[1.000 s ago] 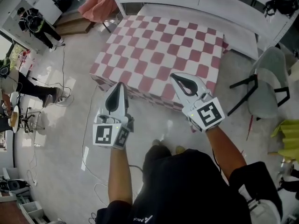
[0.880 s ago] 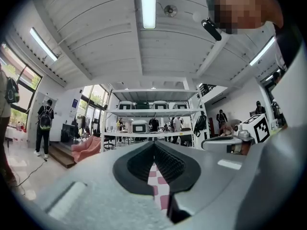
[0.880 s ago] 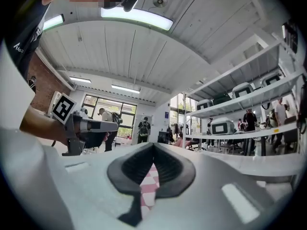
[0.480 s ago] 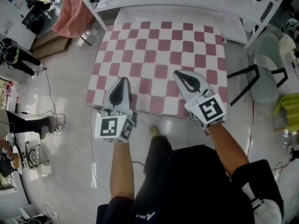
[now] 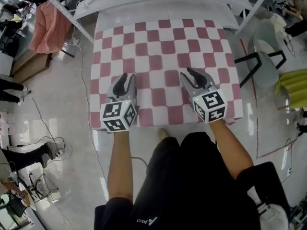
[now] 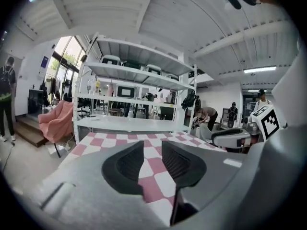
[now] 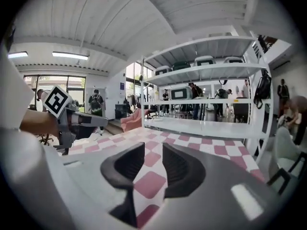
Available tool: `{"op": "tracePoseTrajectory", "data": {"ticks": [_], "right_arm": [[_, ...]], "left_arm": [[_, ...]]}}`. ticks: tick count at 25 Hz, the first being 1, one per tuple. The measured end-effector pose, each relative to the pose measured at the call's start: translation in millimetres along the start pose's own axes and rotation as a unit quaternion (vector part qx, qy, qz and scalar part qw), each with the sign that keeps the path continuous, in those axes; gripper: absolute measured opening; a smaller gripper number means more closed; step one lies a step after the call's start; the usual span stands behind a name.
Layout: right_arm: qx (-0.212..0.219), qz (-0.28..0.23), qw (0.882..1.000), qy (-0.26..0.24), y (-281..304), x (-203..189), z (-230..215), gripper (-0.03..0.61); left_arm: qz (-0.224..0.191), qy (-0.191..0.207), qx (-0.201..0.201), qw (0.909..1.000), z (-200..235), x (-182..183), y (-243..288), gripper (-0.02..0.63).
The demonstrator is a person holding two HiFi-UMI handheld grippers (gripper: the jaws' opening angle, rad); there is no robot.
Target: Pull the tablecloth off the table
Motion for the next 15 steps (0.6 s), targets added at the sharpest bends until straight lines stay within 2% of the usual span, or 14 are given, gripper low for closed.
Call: {"op": "tracePoseTrajectory", "data": {"ticks": [2,6,10,15], "right_arm": [[-0.022,0.027,0.999,0.004,15.1,-12.4,-6.0,0.123],[-0.065,0.077,0.995,0.018,41.8,-38.7,-29.2,0.189],[-0.096,0.137,0.986,0.031,69.9,-72.7,-59.8,0.269],[-0.11,0.214,0.97,0.043,97.5,-112.2,-81.2,0.354]], "left_arm": [[0.035,-0.012,-0.001,0.9993,17.1,-14.3,15.6,0.128],[0.106,-0.03,0.008,0.9939,42.3,-44.0,46.0,0.189],[0.174,-0.044,0.029,0.9833,61.3,-72.7,72.8,0.246],[0.239,-0.062,0.058,0.9673,84.6,-105.4,93.2,0.273]]}}
Point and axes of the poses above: the fingertips, and each gripper's own axes: y forward along the fingers, z to its left, x out of its top, the point moved 1 cm from there along -y, backward along the fingers, and after that the axes turned 10 degrees about -x, right-handed, at the moved point
